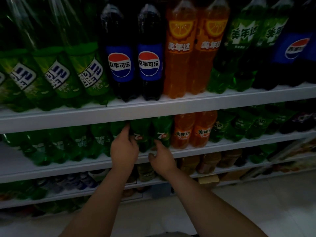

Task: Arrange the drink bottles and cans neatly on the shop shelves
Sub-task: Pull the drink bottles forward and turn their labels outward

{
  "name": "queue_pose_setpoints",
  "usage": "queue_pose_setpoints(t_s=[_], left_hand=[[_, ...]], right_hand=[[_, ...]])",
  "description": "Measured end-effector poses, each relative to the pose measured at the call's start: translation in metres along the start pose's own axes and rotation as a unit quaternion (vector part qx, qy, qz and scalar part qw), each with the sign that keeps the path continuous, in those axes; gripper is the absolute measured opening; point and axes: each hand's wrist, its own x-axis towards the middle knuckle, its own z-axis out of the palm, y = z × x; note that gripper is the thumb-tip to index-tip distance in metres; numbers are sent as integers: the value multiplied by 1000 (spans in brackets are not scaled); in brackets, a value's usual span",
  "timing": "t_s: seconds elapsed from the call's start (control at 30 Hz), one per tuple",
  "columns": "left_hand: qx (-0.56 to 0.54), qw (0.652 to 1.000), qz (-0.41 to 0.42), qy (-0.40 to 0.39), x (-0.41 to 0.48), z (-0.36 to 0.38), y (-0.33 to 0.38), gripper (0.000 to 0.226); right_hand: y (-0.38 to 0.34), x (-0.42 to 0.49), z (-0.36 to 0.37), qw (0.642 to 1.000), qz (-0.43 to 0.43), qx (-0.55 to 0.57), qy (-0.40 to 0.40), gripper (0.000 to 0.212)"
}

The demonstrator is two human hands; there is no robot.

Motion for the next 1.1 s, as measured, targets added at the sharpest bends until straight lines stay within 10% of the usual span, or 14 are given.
queue_pose_setpoints(t_s=[0.17,0.37,0.77,1.1], left_hand=[[19,998,-17,-56,-8,-3,-5,32],[-80,973,-107,-188,-9,20,-5,48],[-198,951,-154,-182,-20,26,-17,62],[-132,968,-168,-131,-55,52,3,17]], right_hand=[[-20,4,23,987,22,157,-30,87],[-23,16,16,982,50,180,-40,70],[-14,24,17,983,62,158,-70,83],[61,-21,-49,980,137,103,102,28]])
